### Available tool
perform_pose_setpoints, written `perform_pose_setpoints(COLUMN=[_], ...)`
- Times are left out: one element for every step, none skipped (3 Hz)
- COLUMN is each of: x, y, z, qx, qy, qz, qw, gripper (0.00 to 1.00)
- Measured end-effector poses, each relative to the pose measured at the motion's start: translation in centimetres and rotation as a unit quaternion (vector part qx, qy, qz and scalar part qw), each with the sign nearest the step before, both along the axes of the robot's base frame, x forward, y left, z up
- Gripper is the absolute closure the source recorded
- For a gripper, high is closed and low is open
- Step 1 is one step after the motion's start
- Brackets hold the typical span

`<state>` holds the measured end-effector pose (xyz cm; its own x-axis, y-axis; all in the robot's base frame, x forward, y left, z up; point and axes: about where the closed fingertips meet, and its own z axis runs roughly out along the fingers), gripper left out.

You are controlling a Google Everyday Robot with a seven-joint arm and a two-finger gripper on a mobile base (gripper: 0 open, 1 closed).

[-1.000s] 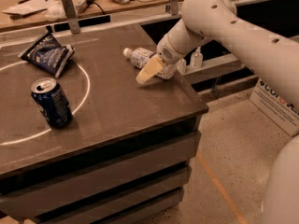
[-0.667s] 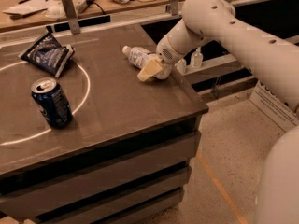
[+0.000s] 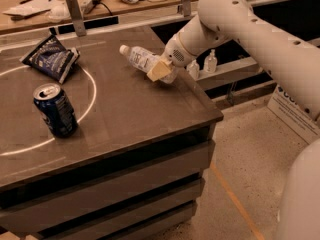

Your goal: Pick blue plastic bottle

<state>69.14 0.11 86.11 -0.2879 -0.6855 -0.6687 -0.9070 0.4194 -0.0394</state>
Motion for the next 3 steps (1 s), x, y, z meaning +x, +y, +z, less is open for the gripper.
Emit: perform_pose_setpoints(x=[-3.2,-5.6,-5.6], y=[2.5,3.4,3.4], z=[4.0,6.7,6.7], qx=[0.04,0.058,0.058], qy=[-0.005,-0.003,-0.003], qz=[0.088,0.141,0.141], qw=[0.9953,0.9883,0.9883], gripper=[1.0,1.0,1.0])
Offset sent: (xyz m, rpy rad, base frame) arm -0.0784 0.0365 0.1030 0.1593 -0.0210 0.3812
